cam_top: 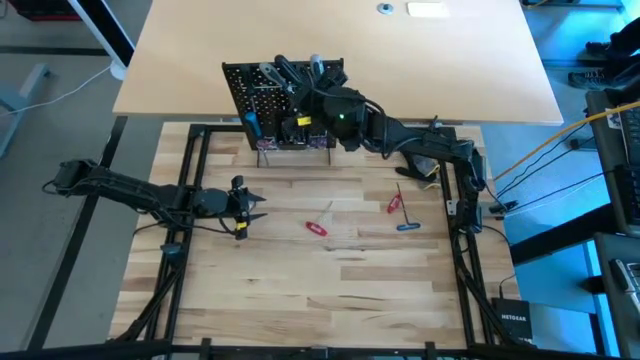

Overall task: Hang tools onto peg board
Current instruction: Adjust the screwdrivers

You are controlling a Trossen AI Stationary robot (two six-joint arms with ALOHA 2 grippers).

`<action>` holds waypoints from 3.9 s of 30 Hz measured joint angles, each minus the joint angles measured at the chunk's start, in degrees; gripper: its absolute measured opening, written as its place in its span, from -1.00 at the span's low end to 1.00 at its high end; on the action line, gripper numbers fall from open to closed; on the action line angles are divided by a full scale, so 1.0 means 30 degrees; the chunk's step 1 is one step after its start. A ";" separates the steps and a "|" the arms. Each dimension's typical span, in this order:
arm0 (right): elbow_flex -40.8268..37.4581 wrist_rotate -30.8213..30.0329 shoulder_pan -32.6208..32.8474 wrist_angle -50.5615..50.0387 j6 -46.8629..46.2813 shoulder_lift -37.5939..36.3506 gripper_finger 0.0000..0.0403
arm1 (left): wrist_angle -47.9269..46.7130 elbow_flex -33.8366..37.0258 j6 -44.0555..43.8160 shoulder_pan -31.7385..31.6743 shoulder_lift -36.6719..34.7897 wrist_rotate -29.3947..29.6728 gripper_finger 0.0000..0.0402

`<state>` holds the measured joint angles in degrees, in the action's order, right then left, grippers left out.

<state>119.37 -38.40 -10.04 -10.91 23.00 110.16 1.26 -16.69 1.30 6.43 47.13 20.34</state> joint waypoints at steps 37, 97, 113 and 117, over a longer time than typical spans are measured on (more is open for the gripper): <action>0.0111 -0.4504 -0.1010 0.3640 0.2972 0.1787 0.12 | -0.0088 0.0000 0.0032 0.0003 0.0007 0.0000 -0.04; 0.0118 -0.2206 -0.1157 0.6629 0.3591 0.3259 0.12 | -0.0066 0.0000 -0.0288 0.0000 0.0004 0.0000 -0.04; 0.0118 -0.2451 -0.0316 0.7159 0.4573 0.3259 0.12 | -0.0066 0.0000 -0.0291 -0.0004 0.0007 0.0000 -0.04; 0.0118 -0.2400 0.0136 0.7137 0.5100 0.3214 0.12 | -0.0066 0.0000 -0.0287 -0.0004 0.0007 0.0000 -0.04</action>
<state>119.72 -45.60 -9.63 10.50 38.30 119.81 1.06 -16.69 0.44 6.42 47.16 20.34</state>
